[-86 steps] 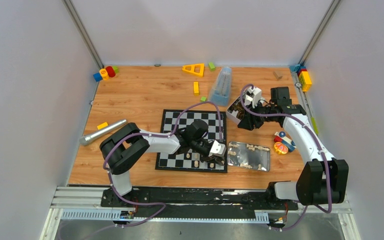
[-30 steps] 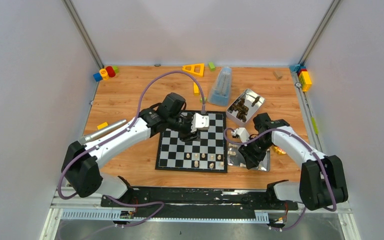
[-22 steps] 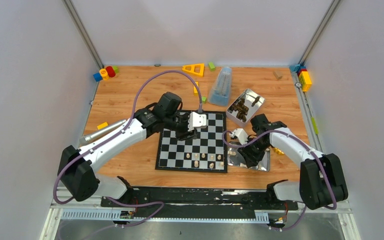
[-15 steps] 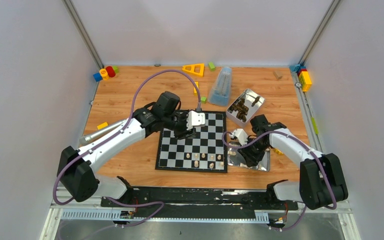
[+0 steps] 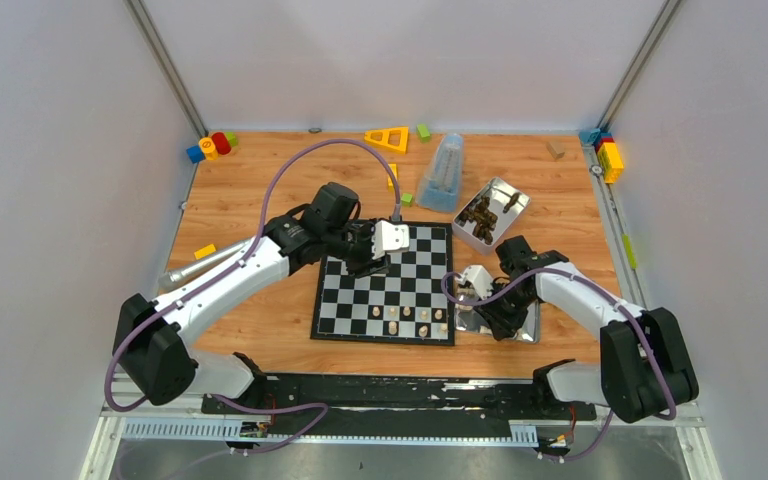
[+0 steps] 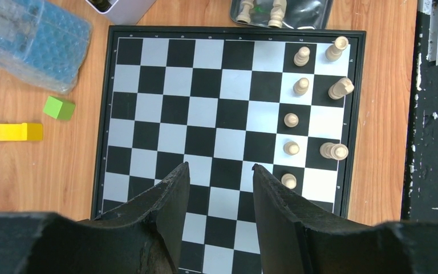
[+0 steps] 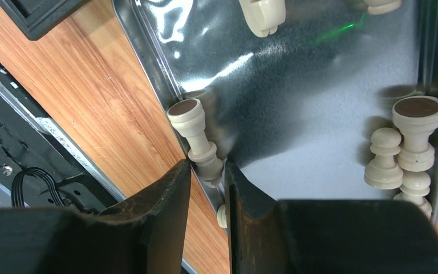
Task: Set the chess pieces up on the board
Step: Pick up the chess piece from the storage box.
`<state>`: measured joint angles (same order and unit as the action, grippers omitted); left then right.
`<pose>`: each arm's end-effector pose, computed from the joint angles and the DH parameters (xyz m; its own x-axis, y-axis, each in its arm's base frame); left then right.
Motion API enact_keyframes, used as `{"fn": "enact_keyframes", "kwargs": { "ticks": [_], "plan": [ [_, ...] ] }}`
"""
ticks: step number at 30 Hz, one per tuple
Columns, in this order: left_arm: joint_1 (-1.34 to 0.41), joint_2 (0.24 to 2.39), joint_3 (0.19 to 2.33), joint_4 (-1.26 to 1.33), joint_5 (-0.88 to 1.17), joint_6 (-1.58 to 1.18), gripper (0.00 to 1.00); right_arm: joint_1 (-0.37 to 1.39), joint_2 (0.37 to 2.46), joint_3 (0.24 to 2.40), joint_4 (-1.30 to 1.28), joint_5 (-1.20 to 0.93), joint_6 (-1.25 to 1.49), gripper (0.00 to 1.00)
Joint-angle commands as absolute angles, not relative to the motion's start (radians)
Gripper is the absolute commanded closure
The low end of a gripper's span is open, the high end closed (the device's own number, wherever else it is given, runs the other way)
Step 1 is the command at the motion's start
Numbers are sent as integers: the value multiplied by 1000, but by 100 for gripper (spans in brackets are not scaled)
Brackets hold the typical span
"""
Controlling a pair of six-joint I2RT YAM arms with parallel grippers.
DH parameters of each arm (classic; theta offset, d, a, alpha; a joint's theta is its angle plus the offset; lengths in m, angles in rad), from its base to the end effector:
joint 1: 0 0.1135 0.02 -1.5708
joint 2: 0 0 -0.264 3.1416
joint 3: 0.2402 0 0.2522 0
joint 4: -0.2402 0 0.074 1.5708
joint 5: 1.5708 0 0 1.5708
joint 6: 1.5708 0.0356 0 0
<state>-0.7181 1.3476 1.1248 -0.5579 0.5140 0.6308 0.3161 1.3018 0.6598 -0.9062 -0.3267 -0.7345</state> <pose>0.2056 -0.2029 0.3014 0.0651 0.6251 -0.7778 0.9877 0.0708 0.1396 0.1717 0.0682 0.1617 -0.5033 -0.8325 -0.2318 -0.8605 0.4581 0.2230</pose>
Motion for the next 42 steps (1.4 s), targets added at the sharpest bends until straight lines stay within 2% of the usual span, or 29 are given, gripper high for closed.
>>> {"fn": "enact_keyframes", "kwargs": {
  "ticks": [1, 14, 32, 36, 42],
  "plan": [
    [-713, 1302, 1141, -547, 514, 628, 48, 321, 1284, 637, -833, -274, -741, 72],
    [-713, 1296, 1129, -547, 508, 637, 47, 319, 1314, 683, -900, -342, -764, 78],
    [-713, 1327, 1100, -501, 491, 649, 47, 298, 1311, 811, -1059, -434, -808, 96],
    [-713, 1326, 1065, -430, 541, 613, 48, 285, 1314, 932, -1129, -588, -808, 99],
    [-715, 1357, 1036, -289, 747, 595, 47, 285, 1398, 1125, -1176, -818, -773, 99]
  ]
}}
